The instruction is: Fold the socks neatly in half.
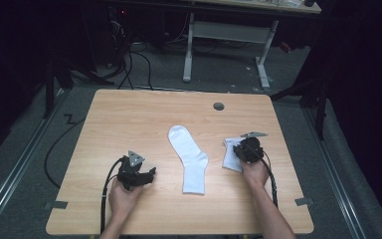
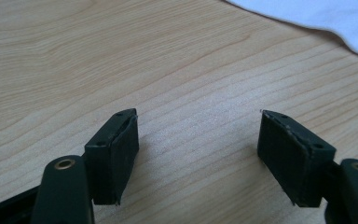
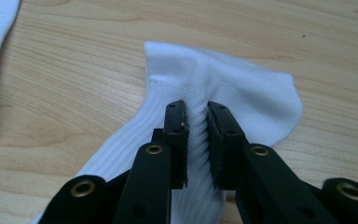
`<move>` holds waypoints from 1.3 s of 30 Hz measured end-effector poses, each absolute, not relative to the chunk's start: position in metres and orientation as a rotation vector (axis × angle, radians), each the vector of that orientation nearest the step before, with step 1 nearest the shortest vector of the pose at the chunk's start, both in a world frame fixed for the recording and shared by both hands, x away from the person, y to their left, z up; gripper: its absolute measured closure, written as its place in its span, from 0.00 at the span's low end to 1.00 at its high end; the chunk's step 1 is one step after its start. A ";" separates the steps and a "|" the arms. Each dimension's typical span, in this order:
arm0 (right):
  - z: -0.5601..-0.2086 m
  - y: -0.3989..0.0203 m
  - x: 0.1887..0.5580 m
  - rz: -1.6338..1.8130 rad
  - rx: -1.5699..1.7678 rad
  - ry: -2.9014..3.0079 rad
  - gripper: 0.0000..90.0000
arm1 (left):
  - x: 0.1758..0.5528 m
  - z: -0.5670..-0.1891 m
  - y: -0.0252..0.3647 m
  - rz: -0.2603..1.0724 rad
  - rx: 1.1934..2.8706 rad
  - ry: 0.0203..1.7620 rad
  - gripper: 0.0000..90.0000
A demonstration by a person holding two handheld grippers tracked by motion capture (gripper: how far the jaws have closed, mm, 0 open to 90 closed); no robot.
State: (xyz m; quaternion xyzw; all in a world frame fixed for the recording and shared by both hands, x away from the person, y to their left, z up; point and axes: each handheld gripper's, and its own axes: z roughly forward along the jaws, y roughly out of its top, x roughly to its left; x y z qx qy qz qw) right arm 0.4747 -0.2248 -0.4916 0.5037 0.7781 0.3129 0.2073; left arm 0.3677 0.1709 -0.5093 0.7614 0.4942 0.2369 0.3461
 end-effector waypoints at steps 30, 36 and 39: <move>-0.435 -0.208 0.438 1.077 1.138 2.175 0.89 | 0.368 -0.509 0.171 0.615 1.976 1.283 0.33; -0.426 -0.198 0.433 1.113 1.091 2.191 0.89 | 0.368 -0.509 0.171 0.614 1.976 1.283 0.33; -0.422 -0.190 0.431 1.125 1.063 2.207 0.88 | 0.368 -0.509 0.171 0.614 1.975 1.282 0.33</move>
